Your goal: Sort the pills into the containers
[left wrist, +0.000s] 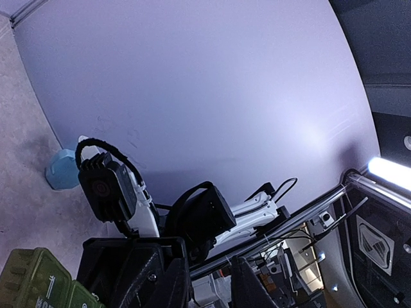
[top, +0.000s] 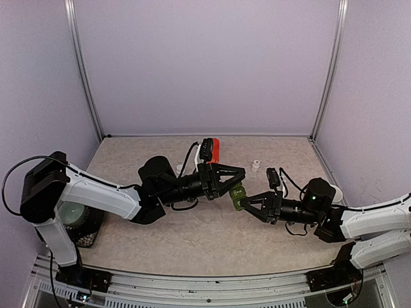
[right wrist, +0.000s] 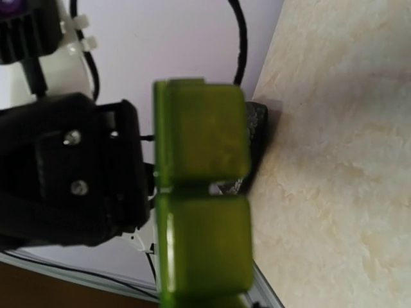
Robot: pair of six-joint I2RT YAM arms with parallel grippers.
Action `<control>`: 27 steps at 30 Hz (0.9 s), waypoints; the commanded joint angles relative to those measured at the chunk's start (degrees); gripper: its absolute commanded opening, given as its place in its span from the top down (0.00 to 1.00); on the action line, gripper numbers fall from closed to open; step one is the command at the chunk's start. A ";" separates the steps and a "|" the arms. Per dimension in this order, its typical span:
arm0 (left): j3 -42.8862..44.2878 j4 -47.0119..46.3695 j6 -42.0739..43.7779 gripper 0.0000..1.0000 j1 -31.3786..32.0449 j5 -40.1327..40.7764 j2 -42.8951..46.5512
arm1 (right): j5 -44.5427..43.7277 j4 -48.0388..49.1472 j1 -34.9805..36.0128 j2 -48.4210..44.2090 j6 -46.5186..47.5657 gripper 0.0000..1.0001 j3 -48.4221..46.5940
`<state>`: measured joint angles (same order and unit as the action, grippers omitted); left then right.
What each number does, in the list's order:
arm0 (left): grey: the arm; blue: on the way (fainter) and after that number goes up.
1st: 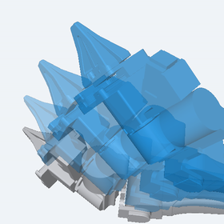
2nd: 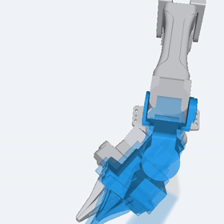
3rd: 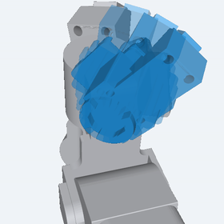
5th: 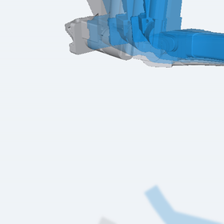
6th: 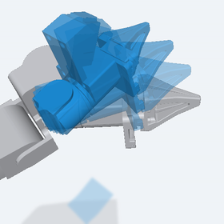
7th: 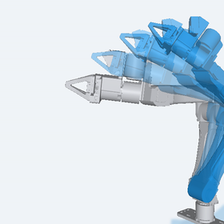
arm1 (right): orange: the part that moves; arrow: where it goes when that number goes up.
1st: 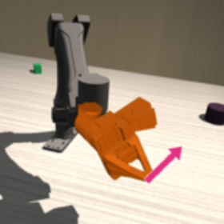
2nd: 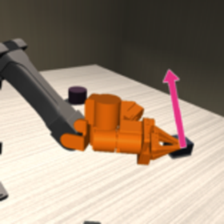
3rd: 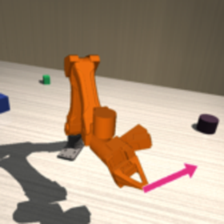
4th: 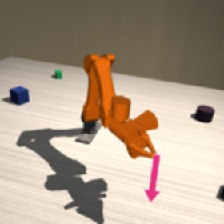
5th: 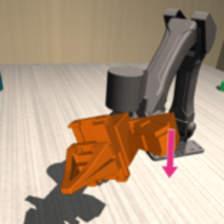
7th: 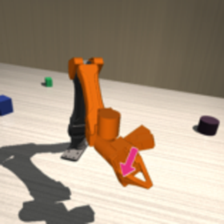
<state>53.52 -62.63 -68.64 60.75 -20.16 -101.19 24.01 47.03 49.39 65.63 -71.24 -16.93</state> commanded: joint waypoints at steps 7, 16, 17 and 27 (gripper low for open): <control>-2.32 -1.03 -1.86 0.75 0.42 0.10 2.58 | -2.30 -6.71 -0.95 -6.94 2.51 1.00 -1.91; -6.88 6.09 1.35 0.72 0.75 3.89 8.60 | 0.18 -6.17 -4.28 -8.85 2.27 1.00 -2.65; -6.85 6.61 1.53 0.72 0.58 3.86 8.51 | 0.47 -5.50 -4.37 -8.80 2.10 1.00 -2.67; -4.23 9.61 -0.69 0.68 -0.26 2.22 3.87 | 2.36 -5.06 -4.39 -9.55 3.08 1.00 -4.11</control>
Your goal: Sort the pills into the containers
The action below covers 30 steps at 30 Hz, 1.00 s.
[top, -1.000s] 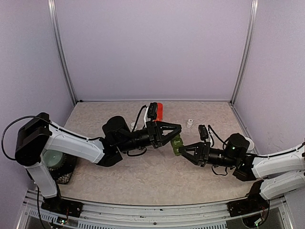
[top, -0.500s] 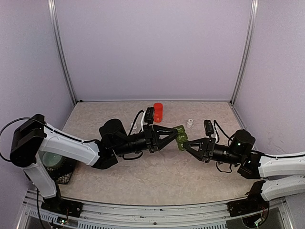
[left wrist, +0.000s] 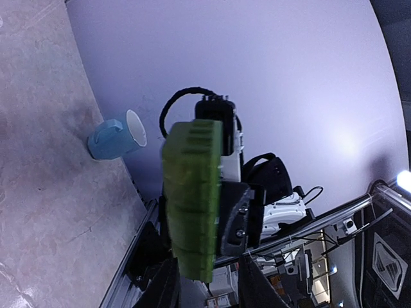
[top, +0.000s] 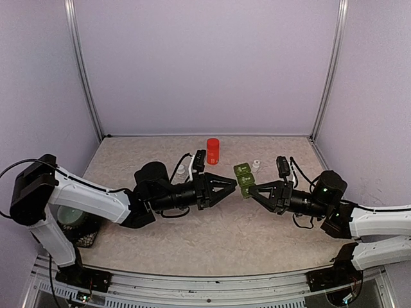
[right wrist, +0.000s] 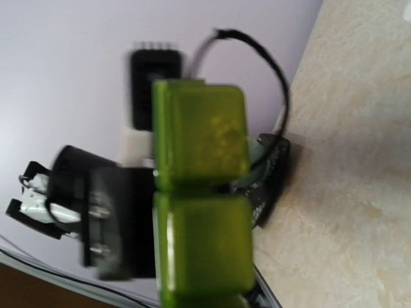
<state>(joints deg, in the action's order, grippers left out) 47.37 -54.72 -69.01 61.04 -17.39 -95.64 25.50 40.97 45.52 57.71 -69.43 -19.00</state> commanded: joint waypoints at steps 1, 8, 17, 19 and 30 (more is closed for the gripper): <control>2.12 1.61 -0.36 0.68 -0.61 -0.49 -1.85 | 0.87 0.60 -0.52 -1.89 1.41 1.00 -2.10; 4.17 -0.53 -1.04 0.68 -0.83 -1.74 -3.49 | 1.31 -0.88 -0.52 -1.99 2.19 1.00 -2.04; 4.60 -4.53 -2.55 0.67 -0.81 -2.83 -4.63 | 1.57 0.02 -0.52 -0.86 2.46 1.00 -1.28; 4.41 -5.26 -2.84 0.67 -0.83 -2.90 -4.75 | 1.28 -0.16 -0.52 -0.72 2.62 1.00 -1.27; 3.77 -8.34 -3.10 0.67 -0.98 -3.09 -3.94 | 0.08 -0.97 -0.52 -0.64 2.51 1.00 -0.23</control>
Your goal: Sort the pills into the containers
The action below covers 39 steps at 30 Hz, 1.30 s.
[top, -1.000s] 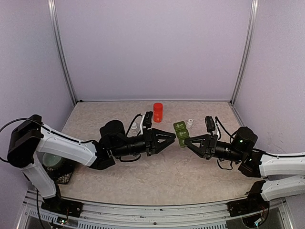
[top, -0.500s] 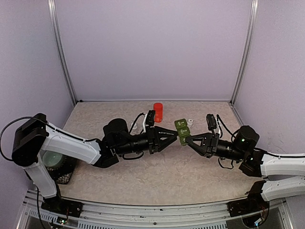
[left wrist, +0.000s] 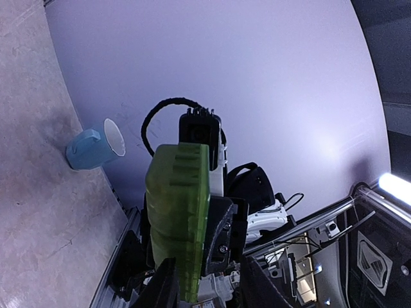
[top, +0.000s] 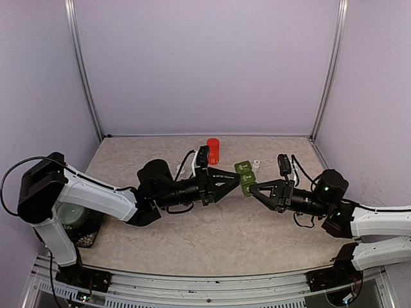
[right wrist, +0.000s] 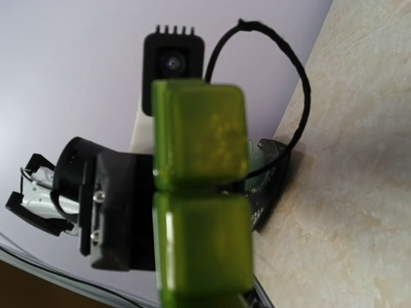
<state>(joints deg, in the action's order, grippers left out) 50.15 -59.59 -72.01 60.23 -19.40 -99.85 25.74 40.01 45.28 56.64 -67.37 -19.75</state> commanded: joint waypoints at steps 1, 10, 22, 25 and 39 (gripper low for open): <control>0.91 -3.76 -0.12 0.67 -0.19 -1.09 0.34 | -0.23 -0.23 -0.28 0.48 0.43 1.00 0.53; 2.15 -1.37 0.66 0.70 0.06 -1.40 -0.35 | -0.15 -2.28 -0.28 1.13 1.52 1.00 -0.92; 3.70 0.53 1.16 0.86 0.24 -1.70 -0.99 | -0.32 -5.90 -0.30 2.38 3.78 1.00 -2.85; 3.81 0.72 1.17 0.90 0.24 -1.33 -1.21 | -0.49 -6.82 -0.28 2.39 4.35 1.00 -3.19; 3.64 2.01 2.62 0.81 0.15 0.04 -0.56 | -0.52 -6.04 0.69 1.73 4.02 1.00 -2.42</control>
<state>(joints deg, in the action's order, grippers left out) 52.99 -57.14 -70.59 60.10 -19.22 -100.66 24.91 33.98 45.43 59.66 -63.90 -21.96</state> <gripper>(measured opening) 0.131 0.222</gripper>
